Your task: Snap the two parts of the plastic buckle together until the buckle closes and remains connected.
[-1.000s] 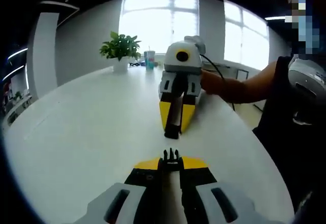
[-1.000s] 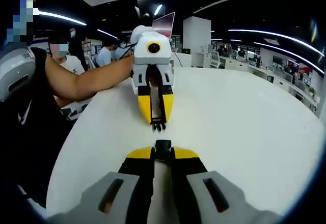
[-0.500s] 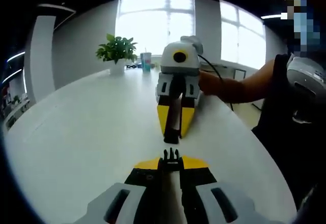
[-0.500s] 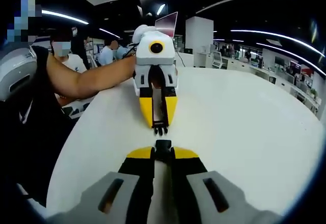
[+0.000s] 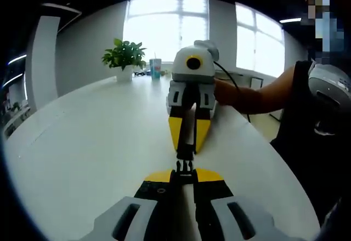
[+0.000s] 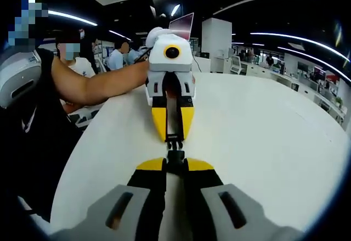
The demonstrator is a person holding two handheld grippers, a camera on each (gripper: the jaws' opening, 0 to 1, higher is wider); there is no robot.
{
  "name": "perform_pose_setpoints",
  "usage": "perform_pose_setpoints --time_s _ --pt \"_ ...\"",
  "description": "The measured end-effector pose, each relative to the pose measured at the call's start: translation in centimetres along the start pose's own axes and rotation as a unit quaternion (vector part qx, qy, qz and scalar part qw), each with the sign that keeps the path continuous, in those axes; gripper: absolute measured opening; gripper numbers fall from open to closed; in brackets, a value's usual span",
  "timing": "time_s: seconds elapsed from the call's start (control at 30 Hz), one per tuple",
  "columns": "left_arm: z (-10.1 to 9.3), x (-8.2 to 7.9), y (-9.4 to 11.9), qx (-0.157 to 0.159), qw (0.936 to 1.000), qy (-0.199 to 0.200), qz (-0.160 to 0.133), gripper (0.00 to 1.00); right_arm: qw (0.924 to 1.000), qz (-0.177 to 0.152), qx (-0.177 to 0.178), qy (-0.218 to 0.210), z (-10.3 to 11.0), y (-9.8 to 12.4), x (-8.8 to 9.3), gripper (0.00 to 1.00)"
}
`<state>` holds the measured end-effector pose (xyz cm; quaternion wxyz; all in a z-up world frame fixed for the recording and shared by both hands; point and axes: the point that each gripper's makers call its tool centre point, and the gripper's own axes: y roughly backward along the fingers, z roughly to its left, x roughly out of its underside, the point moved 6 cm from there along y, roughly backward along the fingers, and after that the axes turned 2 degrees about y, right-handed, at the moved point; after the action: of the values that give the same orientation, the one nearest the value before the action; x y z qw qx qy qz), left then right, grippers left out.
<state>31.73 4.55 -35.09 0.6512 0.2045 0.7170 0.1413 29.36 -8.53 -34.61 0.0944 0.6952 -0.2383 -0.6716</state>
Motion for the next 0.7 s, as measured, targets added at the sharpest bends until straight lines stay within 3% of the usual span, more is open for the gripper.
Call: perform_pose_setpoints --time_s 0.7 --pt "-0.44 -0.28 -0.51 0.008 0.9999 -0.009 -0.003 0.11 0.9999 -0.003 -0.011 0.003 0.44 -0.11 -0.08 0.10"
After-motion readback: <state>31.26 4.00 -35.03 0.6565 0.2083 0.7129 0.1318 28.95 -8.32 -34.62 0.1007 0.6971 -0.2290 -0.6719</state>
